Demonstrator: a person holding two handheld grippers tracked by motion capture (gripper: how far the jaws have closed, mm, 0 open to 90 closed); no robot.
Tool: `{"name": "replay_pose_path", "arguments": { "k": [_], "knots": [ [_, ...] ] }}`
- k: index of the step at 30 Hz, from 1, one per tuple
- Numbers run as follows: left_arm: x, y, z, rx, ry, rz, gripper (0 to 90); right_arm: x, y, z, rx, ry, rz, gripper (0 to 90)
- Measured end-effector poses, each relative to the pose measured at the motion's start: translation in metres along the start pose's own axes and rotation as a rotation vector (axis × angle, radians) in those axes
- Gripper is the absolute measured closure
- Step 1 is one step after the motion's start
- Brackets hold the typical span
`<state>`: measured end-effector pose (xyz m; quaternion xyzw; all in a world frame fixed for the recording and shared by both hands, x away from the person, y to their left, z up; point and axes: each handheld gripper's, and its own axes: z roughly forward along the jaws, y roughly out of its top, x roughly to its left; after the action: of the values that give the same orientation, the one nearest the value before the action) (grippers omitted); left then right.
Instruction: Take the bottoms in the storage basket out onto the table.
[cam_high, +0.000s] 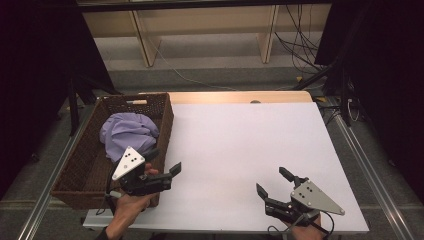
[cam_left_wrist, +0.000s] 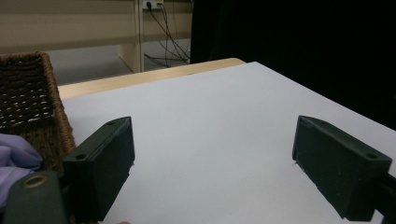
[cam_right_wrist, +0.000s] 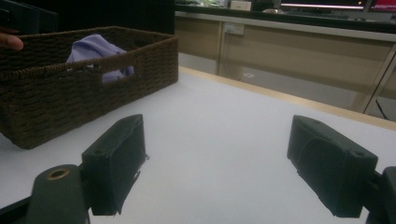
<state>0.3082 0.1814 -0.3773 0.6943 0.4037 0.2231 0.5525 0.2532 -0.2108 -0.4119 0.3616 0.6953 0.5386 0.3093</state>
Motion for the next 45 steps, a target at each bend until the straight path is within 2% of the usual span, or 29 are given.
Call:
{"name": "replay_pose_path", "arguments": {
  "k": [3,11,21,30,33,38,45],
  "knots": [
    [0.005,0.004,0.001,0.015,-0.001,-0.018,13.3,0.000,0.000,0.000,0.001,0.001,0.000,20.0],
    [0.011,0.009,0.005,0.048,0.050,0.001,14.2,0.000,0.000,0.001,0.001,0.008,0.000,20.0],
    [0.021,0.015,0.005,0.043,0.098,-0.004,14.2,0.000,0.000,0.001,0.000,0.011,-0.002,20.0],
    [0.029,0.016,0.003,0.067,0.142,-0.015,14.2,0.000,0.001,0.000,-0.001,0.010,-0.006,20.0],
    [0.028,0.020,0.000,0.061,0.154,0.013,14.3,0.001,0.001,0.000,0.001,0.011,-0.006,20.0],
    [0.028,0.023,-0.001,0.067,0.160,0.029,14.2,0.001,0.001,0.000,0.000,0.013,-0.008,20.0],
    [0.039,0.024,-0.001,0.073,0.189,0.006,14.2,0.001,0.000,0.000,0.001,0.011,-0.003,20.0]
  ]
}}
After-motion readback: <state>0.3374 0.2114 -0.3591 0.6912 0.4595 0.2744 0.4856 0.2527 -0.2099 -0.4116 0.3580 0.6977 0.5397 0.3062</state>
